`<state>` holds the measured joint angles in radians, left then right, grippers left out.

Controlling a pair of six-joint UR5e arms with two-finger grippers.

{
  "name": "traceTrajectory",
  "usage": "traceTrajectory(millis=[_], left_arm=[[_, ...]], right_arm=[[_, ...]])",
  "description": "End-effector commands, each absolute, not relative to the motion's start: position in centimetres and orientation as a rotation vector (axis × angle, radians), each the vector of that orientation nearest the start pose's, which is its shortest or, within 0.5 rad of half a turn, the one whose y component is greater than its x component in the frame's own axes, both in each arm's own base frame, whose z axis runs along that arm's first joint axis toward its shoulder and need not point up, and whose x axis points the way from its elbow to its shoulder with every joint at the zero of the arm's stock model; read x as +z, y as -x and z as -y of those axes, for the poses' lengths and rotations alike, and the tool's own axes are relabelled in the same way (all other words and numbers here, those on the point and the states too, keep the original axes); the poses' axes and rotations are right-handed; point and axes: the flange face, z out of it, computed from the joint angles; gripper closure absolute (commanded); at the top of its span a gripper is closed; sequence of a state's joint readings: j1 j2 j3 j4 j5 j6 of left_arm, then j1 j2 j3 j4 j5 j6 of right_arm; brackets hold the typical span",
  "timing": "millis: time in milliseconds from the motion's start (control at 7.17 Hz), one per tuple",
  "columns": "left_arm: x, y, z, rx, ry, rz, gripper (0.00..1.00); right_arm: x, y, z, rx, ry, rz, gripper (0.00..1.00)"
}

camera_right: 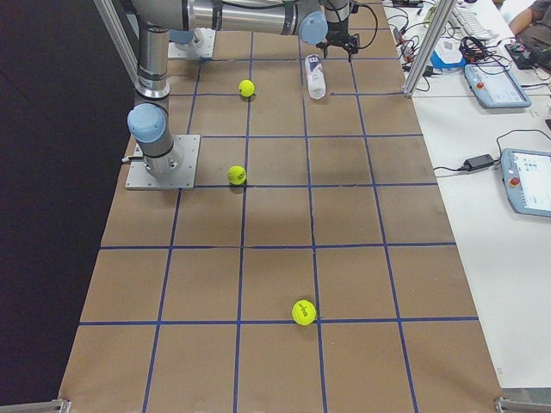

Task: Lift up tennis ball bucket
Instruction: 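Lay the can on its side and open the right gripper, withdrawing, then reach the left gripper to the can's open end and grasp it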

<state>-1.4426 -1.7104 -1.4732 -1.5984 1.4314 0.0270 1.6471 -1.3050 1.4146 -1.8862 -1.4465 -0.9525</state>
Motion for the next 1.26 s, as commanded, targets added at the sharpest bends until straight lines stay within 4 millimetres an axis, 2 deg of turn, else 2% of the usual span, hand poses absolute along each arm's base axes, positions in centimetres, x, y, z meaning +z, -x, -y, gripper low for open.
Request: traceTrajectory(millis=[0,140,279,419,558,837,977,1116], left_arm=[[39.0,8.0,59.4,0.292,0.205,-3.398,0.00],[35.9,8.3,60.5,0.355,0.129,-3.412,0.00],[33.6,8.4,60.4,0.396,0.098,-3.439,0.00],[31.3,8.7,60.1,0.317,0.089,-3.466,0.00],[28.0,9.2,59.5,0.191,0.076,-3.508,0.00],[22.6,9.7,58.2,0.114,0.088,-3.569,0.00],[22.2,10.2,58.4,0.089,0.109,-3.630,0.00],[22.5,11.4,58.3,0.096,0.149,-3.780,0.00]], right_arm=[[52.1,-12.1,54.9,-0.256,1.260,-2.779,0.00],[53.0,-11.6,51.9,-0.102,1.039,-2.831,0.00],[53.1,-10.8,51.5,-0.036,0.785,-2.951,0.00],[52.8,-10.7,51.4,-0.002,0.527,-3.025,0.00],[52.5,-10.6,51.5,0.021,0.216,-3.064,0.00],[52.2,-10.5,51.9,0.020,0.079,-3.068,0.00],[52.0,-10.6,51.9,0.044,0.020,-3.058,0.00],[52.0,-10.3,52.0,0.034,-0.092,-3.058,0.00]])
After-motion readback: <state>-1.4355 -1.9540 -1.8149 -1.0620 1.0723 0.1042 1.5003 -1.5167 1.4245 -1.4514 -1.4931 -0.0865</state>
